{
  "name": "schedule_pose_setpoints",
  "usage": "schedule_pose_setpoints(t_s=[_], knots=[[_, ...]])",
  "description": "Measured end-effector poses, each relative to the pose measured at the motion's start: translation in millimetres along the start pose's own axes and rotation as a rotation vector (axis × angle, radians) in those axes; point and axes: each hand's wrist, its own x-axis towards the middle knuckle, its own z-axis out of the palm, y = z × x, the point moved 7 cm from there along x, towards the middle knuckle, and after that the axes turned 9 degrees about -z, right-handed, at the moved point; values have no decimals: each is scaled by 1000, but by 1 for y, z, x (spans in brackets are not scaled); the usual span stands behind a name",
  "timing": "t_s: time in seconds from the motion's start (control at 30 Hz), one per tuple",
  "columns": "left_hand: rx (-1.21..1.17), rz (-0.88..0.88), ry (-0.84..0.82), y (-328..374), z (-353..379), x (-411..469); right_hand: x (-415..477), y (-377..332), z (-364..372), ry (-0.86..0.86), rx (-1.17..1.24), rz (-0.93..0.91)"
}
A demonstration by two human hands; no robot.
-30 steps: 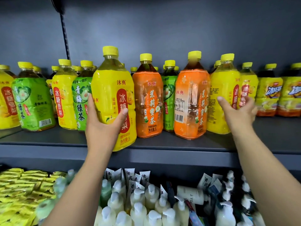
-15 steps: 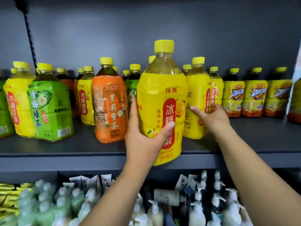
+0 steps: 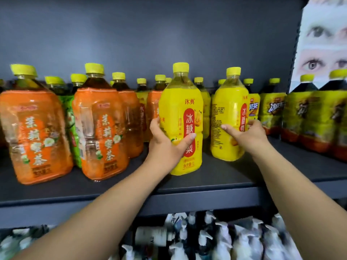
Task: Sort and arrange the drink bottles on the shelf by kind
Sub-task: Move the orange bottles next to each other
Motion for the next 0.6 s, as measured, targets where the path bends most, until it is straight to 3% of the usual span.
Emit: schedule_pose_setpoints(t_s=[0.13, 0.37, 0.53, 0.6], knots=[[136, -81, -115, -2, 36, 28, 21, 16, -9, 6, -104, 8], [440, -241, -37, -14, 73, 64, 32, 26, 0, -111, -61, -51], [436, -204, -21, -17, 62, 74, 32, 21, 11, -184, -26, -110], [400, -95, 132, -2, 42, 70, 33, 19, 17, -206, -13, -120]])
